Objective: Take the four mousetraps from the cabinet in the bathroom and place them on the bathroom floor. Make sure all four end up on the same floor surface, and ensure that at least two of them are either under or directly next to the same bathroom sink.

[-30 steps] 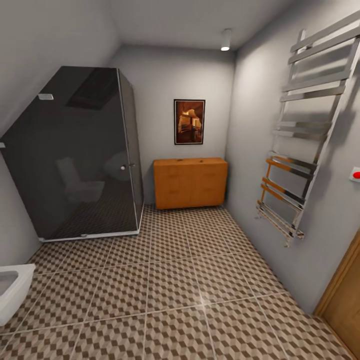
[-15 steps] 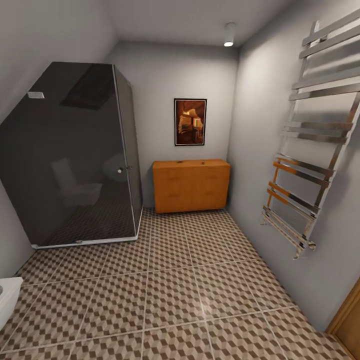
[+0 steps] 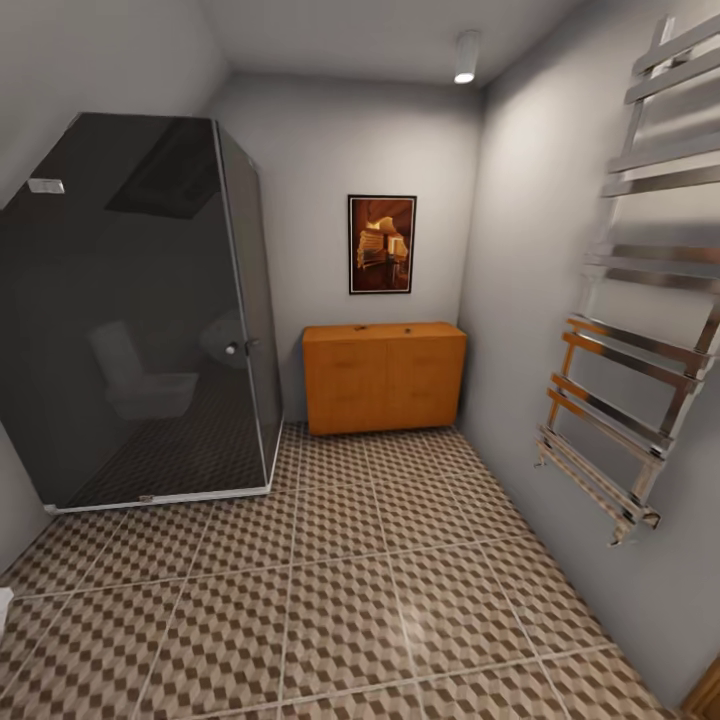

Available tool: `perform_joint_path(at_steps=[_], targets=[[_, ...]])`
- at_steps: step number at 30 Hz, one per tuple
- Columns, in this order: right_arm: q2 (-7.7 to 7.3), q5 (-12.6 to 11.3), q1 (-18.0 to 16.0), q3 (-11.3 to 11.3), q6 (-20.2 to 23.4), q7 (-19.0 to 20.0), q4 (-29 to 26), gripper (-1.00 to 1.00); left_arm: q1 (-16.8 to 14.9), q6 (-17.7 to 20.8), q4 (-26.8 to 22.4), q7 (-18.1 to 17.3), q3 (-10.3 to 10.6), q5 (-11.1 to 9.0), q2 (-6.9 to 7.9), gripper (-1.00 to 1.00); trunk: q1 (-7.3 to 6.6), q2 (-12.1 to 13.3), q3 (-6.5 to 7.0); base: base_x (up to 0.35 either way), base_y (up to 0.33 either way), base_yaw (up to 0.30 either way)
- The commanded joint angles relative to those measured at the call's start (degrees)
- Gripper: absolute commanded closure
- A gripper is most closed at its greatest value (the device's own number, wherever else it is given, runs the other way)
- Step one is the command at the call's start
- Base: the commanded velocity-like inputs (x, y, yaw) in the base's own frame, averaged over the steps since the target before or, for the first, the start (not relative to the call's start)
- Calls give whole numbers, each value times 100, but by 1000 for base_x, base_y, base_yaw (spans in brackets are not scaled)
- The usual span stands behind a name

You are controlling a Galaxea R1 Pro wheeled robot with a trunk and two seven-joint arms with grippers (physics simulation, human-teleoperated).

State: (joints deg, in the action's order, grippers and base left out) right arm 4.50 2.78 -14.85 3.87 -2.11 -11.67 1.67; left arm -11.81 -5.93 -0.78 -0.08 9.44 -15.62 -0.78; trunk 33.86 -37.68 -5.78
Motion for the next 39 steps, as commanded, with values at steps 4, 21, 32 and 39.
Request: perform_joint_path(at_steps=[4,21,32,39], targets=[[1,27,-9,32,-21,-28,18,-100,-5,-22,7,-1,49,-50,-1,-100,5,-8,-10,324,0,0],[3,-3,-9,26,-12,-34,18,-100,-5,-22,7,-1,49,-47,-1,-100,5,-8,-10,324,0,-54],[6,-6,-9,26,-9,-37,18,-100,-5,-22,7,-1,49,-46,-1,-100,5,-8,-10,324,0,-73],[7,-6,-9,26,-13,-37,18,-100,-5,-22,7,-1,49,-46,-1,-100,5,-8,-10,324,0,-10]])
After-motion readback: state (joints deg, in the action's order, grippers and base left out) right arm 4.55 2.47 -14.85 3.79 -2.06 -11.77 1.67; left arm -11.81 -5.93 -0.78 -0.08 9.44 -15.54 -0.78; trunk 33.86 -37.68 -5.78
